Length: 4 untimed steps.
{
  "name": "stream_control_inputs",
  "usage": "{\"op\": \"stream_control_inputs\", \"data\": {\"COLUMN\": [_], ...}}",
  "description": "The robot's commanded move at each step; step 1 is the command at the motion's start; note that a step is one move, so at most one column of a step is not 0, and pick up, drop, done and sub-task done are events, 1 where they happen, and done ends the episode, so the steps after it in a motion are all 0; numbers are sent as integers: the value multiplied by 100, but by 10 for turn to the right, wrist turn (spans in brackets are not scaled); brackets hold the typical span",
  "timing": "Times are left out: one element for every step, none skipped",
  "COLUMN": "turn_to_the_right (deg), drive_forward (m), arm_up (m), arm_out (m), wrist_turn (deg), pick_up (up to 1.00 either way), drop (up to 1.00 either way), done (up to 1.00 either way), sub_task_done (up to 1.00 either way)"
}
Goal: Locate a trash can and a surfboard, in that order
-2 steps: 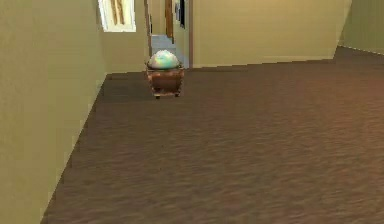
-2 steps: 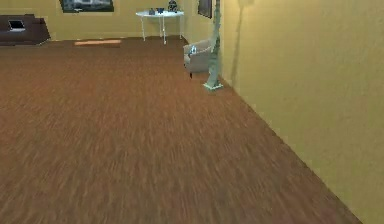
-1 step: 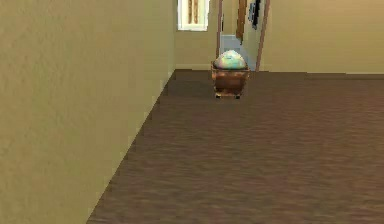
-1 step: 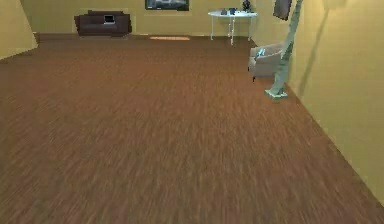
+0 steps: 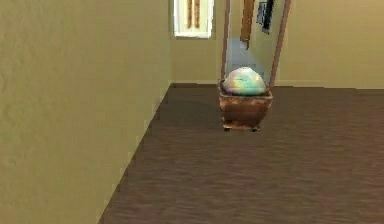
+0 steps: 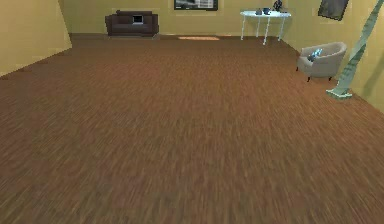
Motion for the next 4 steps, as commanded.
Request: {"op": "stream_control_inputs", "data": {"turn_to_the_right": [-30, 0, 0, 90], "drive_forward": [0, 100, 95, 0], "arm_up": [0, 0, 0, 0], "arm_out": [0, 0, 0, 0], "wrist_turn": [0, 0, 0, 0], "pick_up": [0, 0, 0, 0], "drop": [0, 0, 0, 0], "done": [0, 0, 0, 0], "sub_task_done": [0, 0, 0, 0]}}
